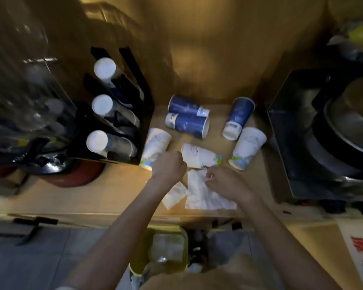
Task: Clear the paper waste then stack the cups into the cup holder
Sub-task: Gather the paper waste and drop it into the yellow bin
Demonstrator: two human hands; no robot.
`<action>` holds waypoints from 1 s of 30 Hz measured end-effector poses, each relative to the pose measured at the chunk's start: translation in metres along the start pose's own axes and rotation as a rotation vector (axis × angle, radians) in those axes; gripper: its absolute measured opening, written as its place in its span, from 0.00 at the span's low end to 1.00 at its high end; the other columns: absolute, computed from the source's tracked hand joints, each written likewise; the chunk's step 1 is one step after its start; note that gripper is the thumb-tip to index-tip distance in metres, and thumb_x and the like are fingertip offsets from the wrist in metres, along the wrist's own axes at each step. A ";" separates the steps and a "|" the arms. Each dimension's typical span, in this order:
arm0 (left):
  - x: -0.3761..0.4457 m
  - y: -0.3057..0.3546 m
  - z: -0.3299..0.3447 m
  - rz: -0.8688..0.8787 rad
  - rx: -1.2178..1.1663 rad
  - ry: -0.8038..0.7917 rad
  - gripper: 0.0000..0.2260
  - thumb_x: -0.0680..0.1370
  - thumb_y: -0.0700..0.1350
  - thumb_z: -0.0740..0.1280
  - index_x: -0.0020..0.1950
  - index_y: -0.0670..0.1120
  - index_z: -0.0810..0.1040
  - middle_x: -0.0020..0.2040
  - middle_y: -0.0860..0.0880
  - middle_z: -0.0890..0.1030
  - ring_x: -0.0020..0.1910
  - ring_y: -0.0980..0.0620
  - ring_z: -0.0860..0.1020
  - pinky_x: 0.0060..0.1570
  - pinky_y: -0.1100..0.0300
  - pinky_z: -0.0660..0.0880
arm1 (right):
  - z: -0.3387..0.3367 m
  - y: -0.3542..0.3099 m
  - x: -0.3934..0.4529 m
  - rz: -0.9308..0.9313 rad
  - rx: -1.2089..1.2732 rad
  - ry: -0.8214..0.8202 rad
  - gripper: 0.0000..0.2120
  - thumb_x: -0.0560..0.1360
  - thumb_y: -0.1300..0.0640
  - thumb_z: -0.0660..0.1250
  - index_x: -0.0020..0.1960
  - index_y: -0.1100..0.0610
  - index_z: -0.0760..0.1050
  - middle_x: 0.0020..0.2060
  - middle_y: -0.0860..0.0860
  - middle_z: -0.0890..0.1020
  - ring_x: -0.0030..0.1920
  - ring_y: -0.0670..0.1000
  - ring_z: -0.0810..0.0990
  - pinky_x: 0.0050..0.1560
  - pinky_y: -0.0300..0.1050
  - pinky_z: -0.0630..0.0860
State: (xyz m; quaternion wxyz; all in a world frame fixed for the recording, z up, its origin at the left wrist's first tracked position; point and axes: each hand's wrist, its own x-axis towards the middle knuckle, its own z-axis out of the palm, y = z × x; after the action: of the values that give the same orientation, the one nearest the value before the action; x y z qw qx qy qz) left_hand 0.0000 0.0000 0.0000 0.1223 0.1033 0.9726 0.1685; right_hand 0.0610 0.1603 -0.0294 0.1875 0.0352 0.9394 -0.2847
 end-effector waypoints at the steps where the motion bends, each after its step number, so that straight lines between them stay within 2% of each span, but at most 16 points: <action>1: -0.004 -0.003 0.008 -0.032 0.028 -0.045 0.12 0.75 0.44 0.60 0.55 0.42 0.76 0.56 0.40 0.79 0.55 0.38 0.76 0.47 0.51 0.73 | 0.010 0.004 0.000 0.022 -0.044 0.011 0.13 0.75 0.54 0.61 0.58 0.57 0.73 0.57 0.57 0.78 0.57 0.58 0.75 0.52 0.50 0.73; 3: -0.009 -0.015 0.035 -0.061 0.038 -0.099 0.14 0.76 0.44 0.59 0.61 0.43 0.72 0.62 0.40 0.74 0.60 0.39 0.73 0.51 0.49 0.72 | 0.035 0.018 0.003 0.034 -0.172 0.034 0.17 0.77 0.54 0.58 0.65 0.56 0.68 0.64 0.58 0.72 0.63 0.60 0.69 0.59 0.52 0.70; 4: -0.013 -0.024 0.049 -0.075 0.073 -0.146 0.18 0.77 0.45 0.59 0.66 0.44 0.68 0.68 0.40 0.68 0.64 0.39 0.69 0.56 0.47 0.71 | 0.047 0.023 0.001 0.044 -0.230 0.030 0.20 0.77 0.53 0.57 0.69 0.55 0.64 0.69 0.59 0.67 0.68 0.60 0.65 0.64 0.54 0.66; 6: -0.017 -0.040 0.071 -0.069 0.194 -0.282 0.26 0.78 0.49 0.58 0.74 0.47 0.53 0.76 0.40 0.52 0.73 0.37 0.56 0.67 0.43 0.62 | 0.068 0.033 0.002 0.053 -0.260 0.046 0.25 0.78 0.52 0.56 0.74 0.52 0.55 0.75 0.59 0.56 0.75 0.60 0.52 0.72 0.57 0.54; 7: -0.018 -0.048 0.080 -0.058 0.241 -0.329 0.28 0.79 0.51 0.56 0.75 0.49 0.48 0.77 0.41 0.46 0.75 0.36 0.49 0.70 0.42 0.57 | 0.074 0.036 0.002 0.046 -0.274 0.059 0.26 0.78 0.53 0.55 0.74 0.49 0.53 0.76 0.58 0.52 0.76 0.60 0.48 0.73 0.59 0.50; 9: -0.024 -0.062 0.093 -0.036 0.263 -0.363 0.26 0.80 0.52 0.52 0.75 0.52 0.45 0.78 0.44 0.43 0.76 0.40 0.44 0.72 0.41 0.51 | 0.084 0.038 0.000 0.050 -0.323 0.061 0.26 0.78 0.53 0.55 0.74 0.46 0.52 0.77 0.58 0.49 0.76 0.62 0.45 0.73 0.62 0.47; 11: -0.031 -0.072 0.101 -0.027 0.202 -0.343 0.23 0.81 0.50 0.51 0.75 0.54 0.48 0.78 0.47 0.45 0.76 0.44 0.45 0.72 0.43 0.51 | 0.090 0.036 -0.002 0.057 -0.346 0.042 0.24 0.79 0.55 0.54 0.74 0.47 0.55 0.77 0.57 0.52 0.76 0.61 0.48 0.72 0.62 0.50; 13: -0.039 -0.079 0.105 -0.049 0.098 -0.231 0.21 0.81 0.48 0.52 0.74 0.54 0.55 0.78 0.48 0.50 0.76 0.46 0.49 0.72 0.46 0.54 | 0.094 0.032 -0.007 0.042 -0.320 0.108 0.21 0.77 0.58 0.59 0.70 0.52 0.65 0.72 0.60 0.65 0.73 0.61 0.61 0.70 0.60 0.61; 15: -0.047 -0.081 0.105 -0.068 0.048 -0.112 0.19 0.79 0.46 0.57 0.70 0.52 0.65 0.76 0.46 0.60 0.73 0.44 0.58 0.68 0.47 0.62 | 0.097 0.029 -0.012 -0.012 -0.268 0.230 0.17 0.70 0.64 0.70 0.58 0.58 0.78 0.59 0.62 0.79 0.60 0.62 0.77 0.57 0.57 0.76; 16: -0.050 -0.082 0.105 -0.073 0.050 -0.065 0.18 0.78 0.45 0.59 0.68 0.51 0.69 0.73 0.44 0.65 0.70 0.41 0.63 0.63 0.47 0.67 | 0.099 0.030 -0.013 -0.043 -0.246 0.284 0.16 0.66 0.67 0.73 0.53 0.60 0.80 0.52 0.62 0.83 0.53 0.62 0.81 0.50 0.56 0.80; 17: -0.054 -0.083 0.104 -0.069 0.057 -0.031 0.16 0.77 0.44 0.61 0.65 0.49 0.72 0.69 0.42 0.70 0.65 0.39 0.67 0.58 0.47 0.71 | 0.101 0.029 -0.014 -0.065 -0.223 0.312 0.15 0.64 0.69 0.73 0.50 0.61 0.81 0.47 0.62 0.84 0.48 0.62 0.82 0.47 0.54 0.81; 19: -0.062 -0.087 0.102 -0.075 0.031 -0.005 0.13 0.74 0.42 0.64 0.58 0.47 0.77 0.61 0.41 0.77 0.56 0.38 0.72 0.48 0.47 0.74 | 0.104 0.026 -0.014 -0.081 -0.162 0.310 0.12 0.65 0.71 0.70 0.48 0.63 0.80 0.42 0.63 0.82 0.45 0.64 0.81 0.46 0.54 0.79; 21: -0.070 -0.093 0.100 -0.112 -0.094 -0.003 0.10 0.72 0.39 0.66 0.52 0.45 0.81 0.55 0.39 0.79 0.52 0.37 0.74 0.44 0.48 0.74 | 0.106 0.020 -0.015 -0.045 -0.134 0.268 0.10 0.70 0.69 0.64 0.50 0.65 0.78 0.45 0.64 0.80 0.49 0.64 0.79 0.53 0.53 0.74; 24: -0.087 -0.103 0.101 -0.238 -0.332 0.037 0.08 0.71 0.35 0.67 0.47 0.42 0.83 0.51 0.38 0.80 0.47 0.38 0.78 0.39 0.61 0.68 | 0.112 0.010 -0.012 0.007 -0.160 0.183 0.09 0.74 0.64 0.59 0.51 0.65 0.75 0.50 0.63 0.78 0.53 0.62 0.75 0.56 0.52 0.68; 26: -0.100 -0.113 0.105 -0.333 -0.420 0.050 0.08 0.70 0.34 0.66 0.46 0.41 0.83 0.50 0.38 0.81 0.46 0.40 0.79 0.38 0.65 0.63 | 0.117 0.000 -0.012 0.022 -0.128 0.144 0.08 0.74 0.65 0.58 0.49 0.66 0.75 0.50 0.63 0.77 0.53 0.61 0.75 0.53 0.52 0.68; 30: -0.126 -0.140 0.117 -0.416 -0.394 -0.051 0.11 0.70 0.34 0.65 0.49 0.41 0.83 0.52 0.37 0.80 0.50 0.38 0.78 0.46 0.59 0.68 | 0.147 -0.025 -0.033 -0.136 -0.002 0.100 0.07 0.69 0.70 0.61 0.44 0.68 0.77 0.46 0.66 0.79 0.48 0.64 0.78 0.47 0.54 0.72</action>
State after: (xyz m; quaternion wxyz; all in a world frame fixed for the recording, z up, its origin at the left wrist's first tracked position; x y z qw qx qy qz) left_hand 0.1290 -0.1245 -0.1312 0.1963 -0.1198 0.9181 0.3229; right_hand 0.1365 0.0598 -0.1169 0.1207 -0.0150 0.9481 -0.2938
